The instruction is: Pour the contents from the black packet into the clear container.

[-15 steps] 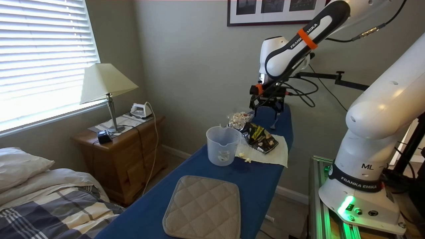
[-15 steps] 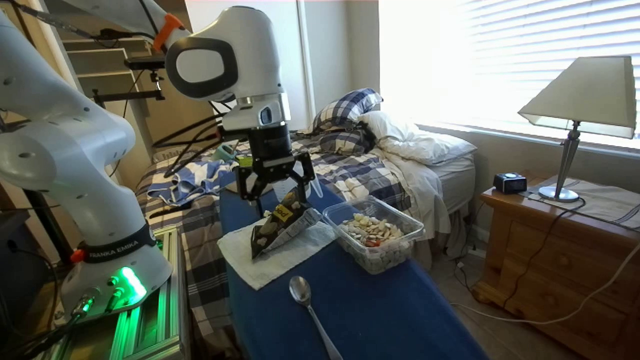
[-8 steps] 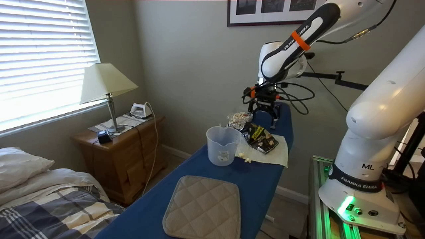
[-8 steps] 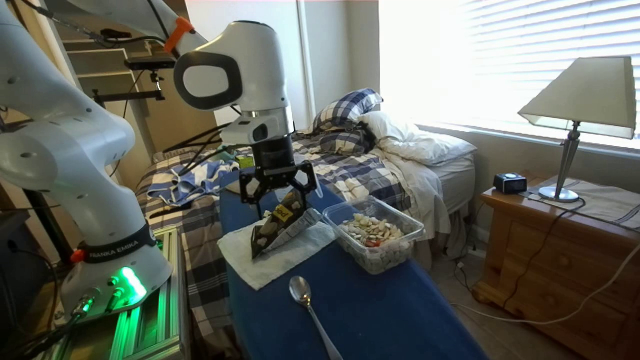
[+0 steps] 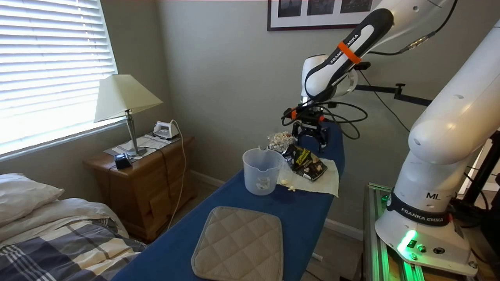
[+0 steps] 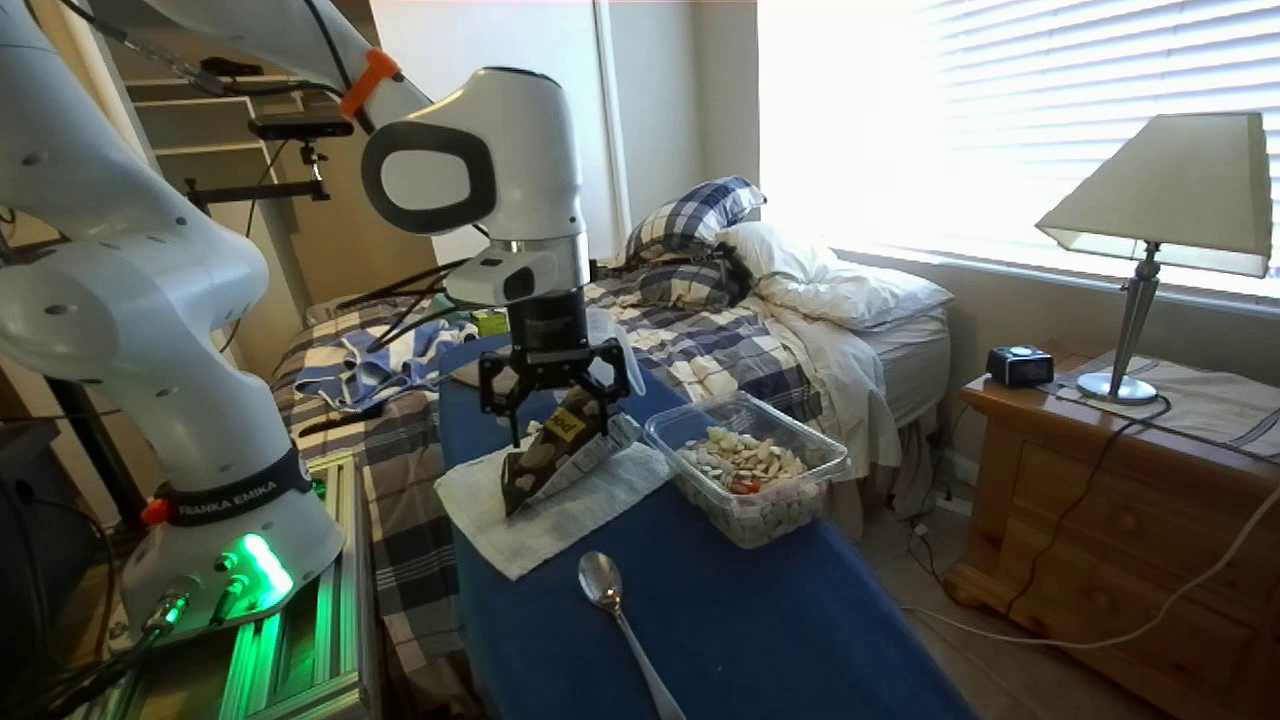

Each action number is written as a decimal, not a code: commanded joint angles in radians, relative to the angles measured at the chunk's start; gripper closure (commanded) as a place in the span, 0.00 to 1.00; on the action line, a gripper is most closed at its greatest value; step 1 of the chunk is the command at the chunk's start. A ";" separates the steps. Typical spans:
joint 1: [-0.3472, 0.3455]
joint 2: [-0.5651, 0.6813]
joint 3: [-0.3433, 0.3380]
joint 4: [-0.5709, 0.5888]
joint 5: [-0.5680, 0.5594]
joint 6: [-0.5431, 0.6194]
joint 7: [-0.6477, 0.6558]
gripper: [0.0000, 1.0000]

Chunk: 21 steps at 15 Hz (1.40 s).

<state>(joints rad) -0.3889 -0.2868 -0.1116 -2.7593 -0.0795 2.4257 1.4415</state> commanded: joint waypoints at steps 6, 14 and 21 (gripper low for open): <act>0.079 0.057 -0.012 0.001 0.117 0.006 -0.008 0.00; 0.111 0.026 -0.006 0.007 0.094 0.036 -0.066 0.48; 0.107 0.031 -0.007 0.017 0.091 0.019 -0.101 0.97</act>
<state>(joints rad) -0.2821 -0.2509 -0.1127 -2.7428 0.0104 2.4472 1.3644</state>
